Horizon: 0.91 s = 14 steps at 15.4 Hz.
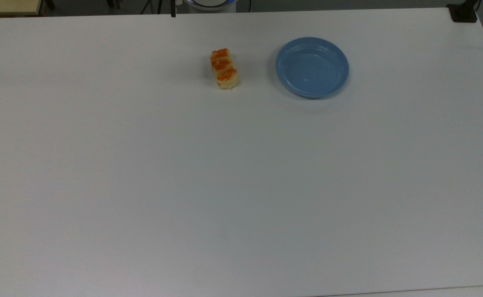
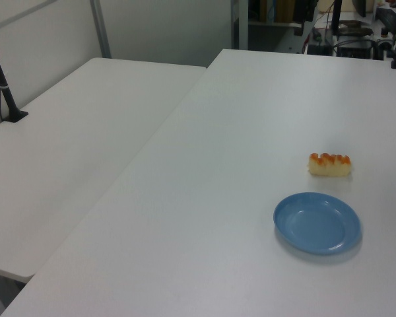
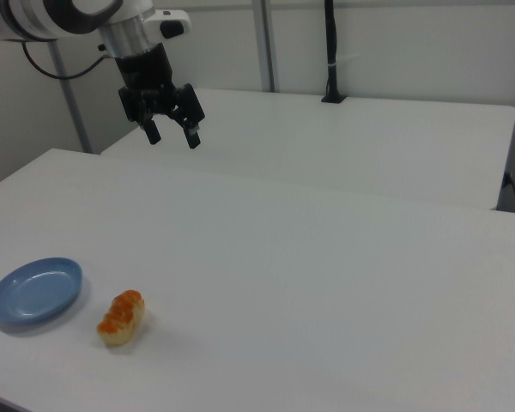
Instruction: Put the bread onto the plate
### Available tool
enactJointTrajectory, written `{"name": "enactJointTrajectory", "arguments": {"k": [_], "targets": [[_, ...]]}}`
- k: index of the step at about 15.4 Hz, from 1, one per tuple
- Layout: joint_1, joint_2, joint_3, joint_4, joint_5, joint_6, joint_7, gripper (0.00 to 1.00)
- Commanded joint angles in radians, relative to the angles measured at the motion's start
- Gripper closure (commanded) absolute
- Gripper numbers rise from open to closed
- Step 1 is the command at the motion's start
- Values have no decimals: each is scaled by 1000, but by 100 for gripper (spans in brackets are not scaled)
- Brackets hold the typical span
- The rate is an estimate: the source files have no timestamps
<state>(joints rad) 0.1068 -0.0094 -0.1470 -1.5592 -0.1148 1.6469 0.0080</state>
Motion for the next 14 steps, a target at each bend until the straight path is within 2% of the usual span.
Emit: {"name": "enactJointTrajectory", "arguments": {"k": [1, 11, 14], "targets": [[8, -7, -6, -7, 20, -21, -23, 0], [5, -7, -8, -1, 18, -25, -42, 0], [8, -15, -2, -2, 9, -80, -40, 0]]}}
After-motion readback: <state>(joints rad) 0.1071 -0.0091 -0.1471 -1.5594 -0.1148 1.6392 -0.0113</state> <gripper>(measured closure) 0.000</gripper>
